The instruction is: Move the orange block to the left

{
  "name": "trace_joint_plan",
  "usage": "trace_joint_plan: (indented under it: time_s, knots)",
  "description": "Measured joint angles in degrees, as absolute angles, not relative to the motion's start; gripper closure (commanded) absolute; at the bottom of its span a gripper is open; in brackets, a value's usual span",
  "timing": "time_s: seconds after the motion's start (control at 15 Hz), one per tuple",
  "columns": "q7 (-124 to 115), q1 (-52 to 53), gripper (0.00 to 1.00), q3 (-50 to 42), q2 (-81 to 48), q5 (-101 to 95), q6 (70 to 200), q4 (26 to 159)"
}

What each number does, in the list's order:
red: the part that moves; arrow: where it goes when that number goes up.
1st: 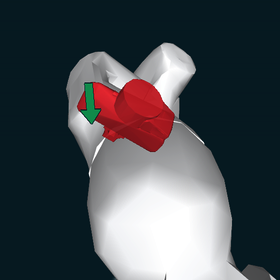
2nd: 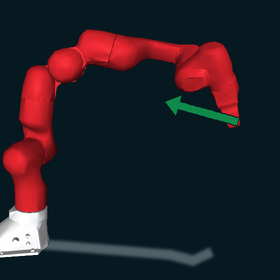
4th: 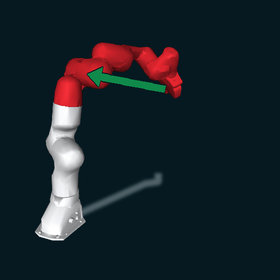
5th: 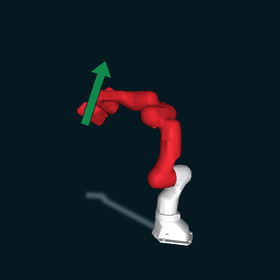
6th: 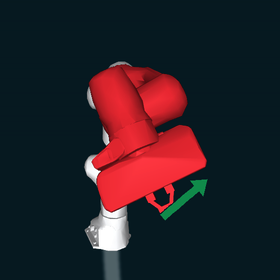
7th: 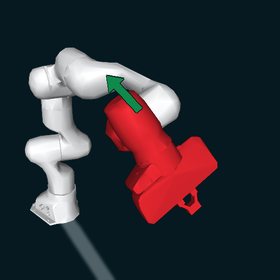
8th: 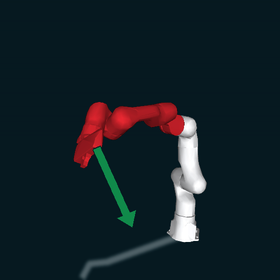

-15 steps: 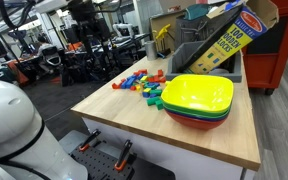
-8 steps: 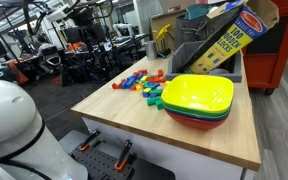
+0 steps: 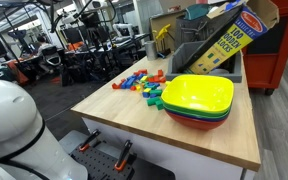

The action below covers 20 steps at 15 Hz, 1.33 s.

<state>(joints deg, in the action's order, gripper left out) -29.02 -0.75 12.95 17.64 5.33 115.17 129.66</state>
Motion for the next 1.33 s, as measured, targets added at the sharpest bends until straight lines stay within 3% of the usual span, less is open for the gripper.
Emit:
trace_joint_plan:
  time_s: [0.53, 1.33]
  knots:
    - [-32.1, 0.4, 0.0, 12.2, 6.9, 4.7, 113.5, 119.4]
    - [-36.6, 4.8, 0.0, 10.1, -3.5, 1.3, 113.3, 114.0]
